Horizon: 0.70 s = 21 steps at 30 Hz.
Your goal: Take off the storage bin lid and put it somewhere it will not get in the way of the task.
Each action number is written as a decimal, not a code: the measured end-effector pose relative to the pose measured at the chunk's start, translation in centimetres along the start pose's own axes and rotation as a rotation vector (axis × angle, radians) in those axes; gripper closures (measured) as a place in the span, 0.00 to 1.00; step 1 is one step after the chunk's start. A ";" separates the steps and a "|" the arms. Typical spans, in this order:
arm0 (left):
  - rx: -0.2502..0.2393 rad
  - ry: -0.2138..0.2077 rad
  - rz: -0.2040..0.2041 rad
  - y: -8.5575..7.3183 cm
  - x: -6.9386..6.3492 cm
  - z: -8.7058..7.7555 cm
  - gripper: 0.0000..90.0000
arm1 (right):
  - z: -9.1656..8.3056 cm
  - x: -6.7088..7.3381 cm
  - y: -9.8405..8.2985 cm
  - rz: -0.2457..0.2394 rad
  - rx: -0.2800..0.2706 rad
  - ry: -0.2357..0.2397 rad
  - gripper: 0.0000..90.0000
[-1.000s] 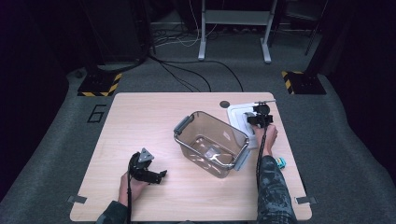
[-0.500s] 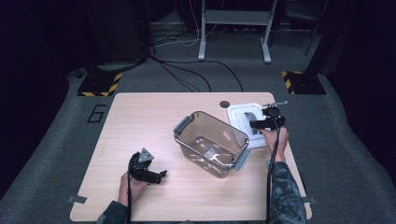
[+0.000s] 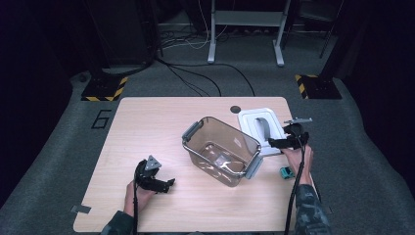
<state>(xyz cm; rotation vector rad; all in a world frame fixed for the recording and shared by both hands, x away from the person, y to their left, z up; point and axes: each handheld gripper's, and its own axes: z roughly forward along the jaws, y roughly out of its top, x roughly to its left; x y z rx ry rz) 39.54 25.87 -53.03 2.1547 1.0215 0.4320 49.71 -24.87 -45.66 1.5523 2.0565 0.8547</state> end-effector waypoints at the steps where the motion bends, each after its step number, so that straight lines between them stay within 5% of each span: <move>1: 0.001 0.000 -0.001 0.0 0.0 0.0 0.00 | -0.3 0.1 -0.3 0.004 -0.001 -0.002 0.00; 10: 0.001 0.000 0.000 0.0 0.0 0.0 0.00 | -2.9 0.6 -3.9 -0.029 0.009 0.021 0.00; 21: 0.001 0.000 -0.001 0.0 0.0 0.0 0.00 | -3.4 0.7 -8.2 -0.009 0.034 -0.015 0.00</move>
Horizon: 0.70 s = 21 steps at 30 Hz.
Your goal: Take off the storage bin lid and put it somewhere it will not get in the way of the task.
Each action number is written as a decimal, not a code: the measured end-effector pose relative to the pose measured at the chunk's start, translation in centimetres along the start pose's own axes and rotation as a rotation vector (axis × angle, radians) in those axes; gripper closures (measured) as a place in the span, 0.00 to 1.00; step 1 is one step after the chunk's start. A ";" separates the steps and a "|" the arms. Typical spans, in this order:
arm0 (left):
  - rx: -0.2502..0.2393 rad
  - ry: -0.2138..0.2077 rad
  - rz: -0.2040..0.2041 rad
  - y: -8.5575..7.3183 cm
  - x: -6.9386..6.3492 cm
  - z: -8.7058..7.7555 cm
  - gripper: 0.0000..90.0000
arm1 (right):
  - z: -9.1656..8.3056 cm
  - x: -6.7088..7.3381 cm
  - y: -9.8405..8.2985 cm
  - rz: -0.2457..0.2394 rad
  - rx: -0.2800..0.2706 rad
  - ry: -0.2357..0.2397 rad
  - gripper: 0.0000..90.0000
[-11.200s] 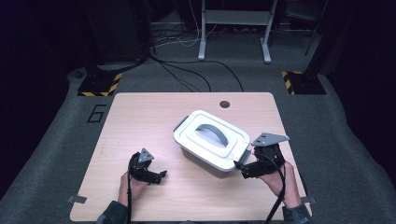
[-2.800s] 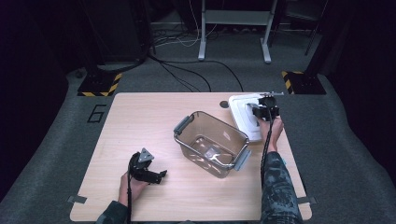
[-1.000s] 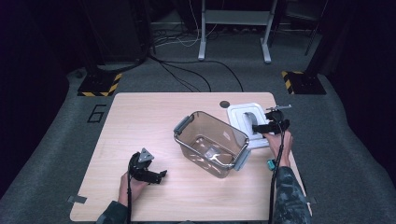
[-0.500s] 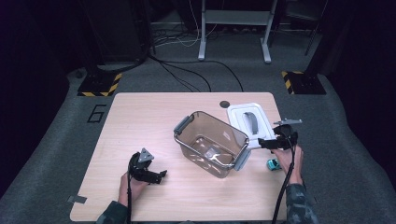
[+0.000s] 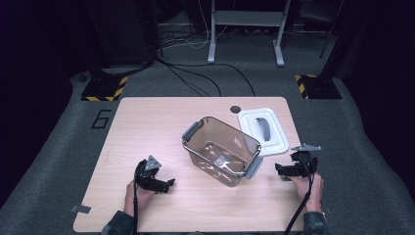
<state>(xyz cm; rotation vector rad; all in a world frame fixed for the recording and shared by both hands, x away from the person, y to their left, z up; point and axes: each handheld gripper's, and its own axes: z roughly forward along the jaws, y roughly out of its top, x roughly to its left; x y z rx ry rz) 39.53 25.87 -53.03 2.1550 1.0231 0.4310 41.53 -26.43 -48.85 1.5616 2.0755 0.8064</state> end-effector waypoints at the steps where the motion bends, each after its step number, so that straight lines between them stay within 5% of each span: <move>1: 0.000 0.001 0.002 0.0 0.0 0.0 0.00 | 0.0 0.0 -0.2 0.012 0.007 -0.002 0.00; 6: -0.001 0.000 0.001 0.0 0.0 0.0 0.00 | 0.1 -0.1 -1.2 0.026 0.020 -0.015 0.01; 21: 0.000 0.000 0.000 0.0 0.0 0.0 0.00 | 0.3 0.0 -3.3 0.058 0.013 -0.041 0.25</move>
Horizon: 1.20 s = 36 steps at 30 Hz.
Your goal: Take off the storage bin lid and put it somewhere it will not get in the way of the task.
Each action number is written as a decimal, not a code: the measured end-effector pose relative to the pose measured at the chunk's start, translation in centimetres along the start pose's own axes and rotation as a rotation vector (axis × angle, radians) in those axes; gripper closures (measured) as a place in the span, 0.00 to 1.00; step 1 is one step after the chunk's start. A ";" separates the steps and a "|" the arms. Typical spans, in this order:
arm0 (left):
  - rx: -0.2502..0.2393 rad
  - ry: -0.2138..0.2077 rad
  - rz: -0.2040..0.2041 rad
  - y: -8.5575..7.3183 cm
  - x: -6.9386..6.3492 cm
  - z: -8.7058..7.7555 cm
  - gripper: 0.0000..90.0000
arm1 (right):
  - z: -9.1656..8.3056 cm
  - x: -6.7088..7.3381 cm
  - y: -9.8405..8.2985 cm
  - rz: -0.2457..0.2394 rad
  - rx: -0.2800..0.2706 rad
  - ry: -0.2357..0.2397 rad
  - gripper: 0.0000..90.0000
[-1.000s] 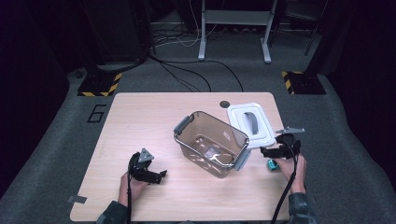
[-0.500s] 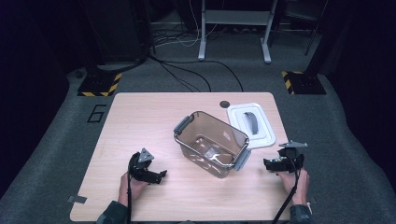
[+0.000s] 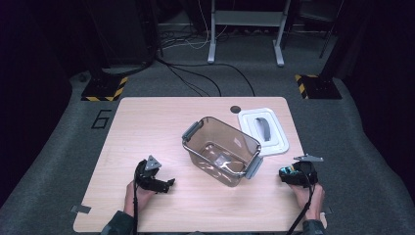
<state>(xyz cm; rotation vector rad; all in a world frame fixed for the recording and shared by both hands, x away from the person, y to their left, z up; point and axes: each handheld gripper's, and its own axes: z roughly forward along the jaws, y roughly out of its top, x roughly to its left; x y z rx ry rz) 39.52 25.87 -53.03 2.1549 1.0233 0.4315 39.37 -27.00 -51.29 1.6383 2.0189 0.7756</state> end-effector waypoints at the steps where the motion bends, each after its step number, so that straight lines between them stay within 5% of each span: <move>1: 0.000 0.000 0.001 0.0 0.0 0.0 0.00 | 0.0 0.1 0.0 0.001 0.000 -0.002 0.26; 36: 0.000 0.003 0.002 0.0 0.0 0.0 0.00 | 0.1 0.0 -0.6 0.005 -0.046 0.016 0.27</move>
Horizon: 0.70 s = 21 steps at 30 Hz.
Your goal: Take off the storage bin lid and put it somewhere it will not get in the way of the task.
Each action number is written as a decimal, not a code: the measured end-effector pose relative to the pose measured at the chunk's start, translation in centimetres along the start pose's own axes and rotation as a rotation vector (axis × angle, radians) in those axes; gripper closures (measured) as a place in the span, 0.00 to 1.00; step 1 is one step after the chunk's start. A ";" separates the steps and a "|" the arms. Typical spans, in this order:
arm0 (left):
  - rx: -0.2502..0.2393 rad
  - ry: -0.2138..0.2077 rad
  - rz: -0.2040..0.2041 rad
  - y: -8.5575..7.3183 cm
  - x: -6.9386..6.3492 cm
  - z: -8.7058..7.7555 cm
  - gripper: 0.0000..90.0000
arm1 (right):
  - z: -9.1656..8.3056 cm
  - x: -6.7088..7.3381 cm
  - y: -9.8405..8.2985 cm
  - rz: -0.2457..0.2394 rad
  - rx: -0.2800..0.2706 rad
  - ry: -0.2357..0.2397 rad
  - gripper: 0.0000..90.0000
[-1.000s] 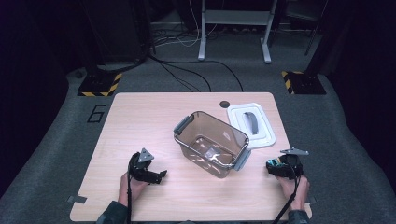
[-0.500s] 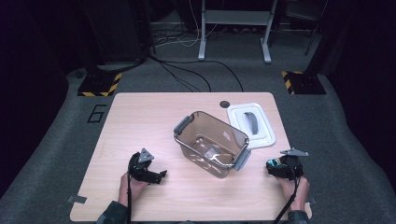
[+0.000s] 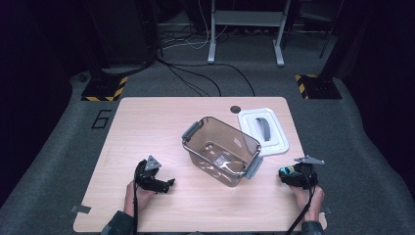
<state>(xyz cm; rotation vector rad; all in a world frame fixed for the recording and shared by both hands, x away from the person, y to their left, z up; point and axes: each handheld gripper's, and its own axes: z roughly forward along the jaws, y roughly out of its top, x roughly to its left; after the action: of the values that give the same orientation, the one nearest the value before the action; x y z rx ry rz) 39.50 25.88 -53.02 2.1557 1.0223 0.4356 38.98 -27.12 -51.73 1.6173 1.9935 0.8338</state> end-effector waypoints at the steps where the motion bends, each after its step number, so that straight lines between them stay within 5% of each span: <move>1: 0.000 0.000 0.001 0.0 0.0 0.0 0.00 | 0.0 0.0 0.0 0.002 0.003 0.000 0.27; 21: 0.000 0.000 0.001 0.0 0.0 0.0 0.00 | -1.4 0.8 1.6 -0.042 -0.011 -0.015 0.27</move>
<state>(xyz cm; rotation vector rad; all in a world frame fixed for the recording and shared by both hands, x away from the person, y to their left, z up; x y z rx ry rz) 39.51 25.89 -53.02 2.1562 1.0218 0.4357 39.01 -26.40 -49.60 1.5655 2.0019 0.8127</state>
